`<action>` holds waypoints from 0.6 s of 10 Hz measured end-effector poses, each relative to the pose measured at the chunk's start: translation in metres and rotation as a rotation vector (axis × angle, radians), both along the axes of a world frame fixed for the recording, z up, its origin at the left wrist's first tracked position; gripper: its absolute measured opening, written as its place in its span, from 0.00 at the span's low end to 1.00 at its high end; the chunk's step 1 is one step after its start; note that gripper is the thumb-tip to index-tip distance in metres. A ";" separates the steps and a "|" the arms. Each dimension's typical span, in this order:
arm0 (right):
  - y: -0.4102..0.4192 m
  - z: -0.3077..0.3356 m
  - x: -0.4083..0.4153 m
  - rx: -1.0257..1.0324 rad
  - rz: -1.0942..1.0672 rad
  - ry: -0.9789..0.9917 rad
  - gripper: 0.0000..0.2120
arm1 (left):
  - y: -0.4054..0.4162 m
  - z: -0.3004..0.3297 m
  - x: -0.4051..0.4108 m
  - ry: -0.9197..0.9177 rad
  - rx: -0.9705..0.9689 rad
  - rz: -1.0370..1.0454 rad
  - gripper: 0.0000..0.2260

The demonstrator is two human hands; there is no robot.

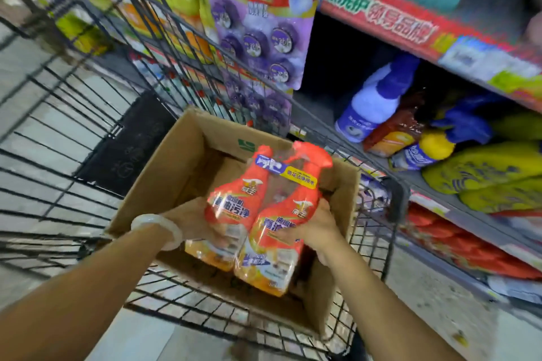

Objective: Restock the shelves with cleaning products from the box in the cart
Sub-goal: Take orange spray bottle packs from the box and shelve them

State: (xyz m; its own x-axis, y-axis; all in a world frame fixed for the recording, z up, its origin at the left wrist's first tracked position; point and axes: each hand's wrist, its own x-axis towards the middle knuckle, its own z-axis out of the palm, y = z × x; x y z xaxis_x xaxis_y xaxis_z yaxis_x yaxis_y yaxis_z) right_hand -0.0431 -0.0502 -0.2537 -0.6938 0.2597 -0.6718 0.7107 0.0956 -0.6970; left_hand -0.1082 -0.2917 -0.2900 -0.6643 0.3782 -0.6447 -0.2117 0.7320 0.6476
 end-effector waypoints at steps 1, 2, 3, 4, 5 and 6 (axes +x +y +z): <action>0.020 0.034 0.020 0.060 0.021 0.045 0.36 | 0.013 0.016 0.011 0.052 0.003 -0.014 0.40; 0.051 0.076 0.052 0.090 -0.012 0.135 0.21 | 0.040 0.047 0.015 0.147 0.016 -0.051 0.46; 0.084 0.127 0.092 0.132 -0.025 0.279 0.19 | 0.081 0.103 0.043 0.179 0.142 -0.079 0.36; 0.127 0.183 0.162 0.189 -0.103 0.382 0.22 | 0.144 0.167 0.096 0.288 0.263 -0.174 0.36; 0.175 0.232 0.242 0.288 -0.234 0.431 0.38 | 0.209 0.216 0.154 0.324 0.463 -0.245 0.29; 0.221 0.278 0.330 0.361 -0.319 0.488 0.39 | 0.280 0.257 0.217 0.365 0.527 -0.405 0.34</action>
State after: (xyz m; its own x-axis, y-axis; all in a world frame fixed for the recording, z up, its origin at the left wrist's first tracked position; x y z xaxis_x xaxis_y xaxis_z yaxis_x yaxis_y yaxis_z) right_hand 0.2868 0.1703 0.0239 -0.7474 0.6507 -0.1341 0.3549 0.2205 -0.9085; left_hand 0.1090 -0.0116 -0.0334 -0.5443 0.8354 -0.0765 0.3031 0.2809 0.9106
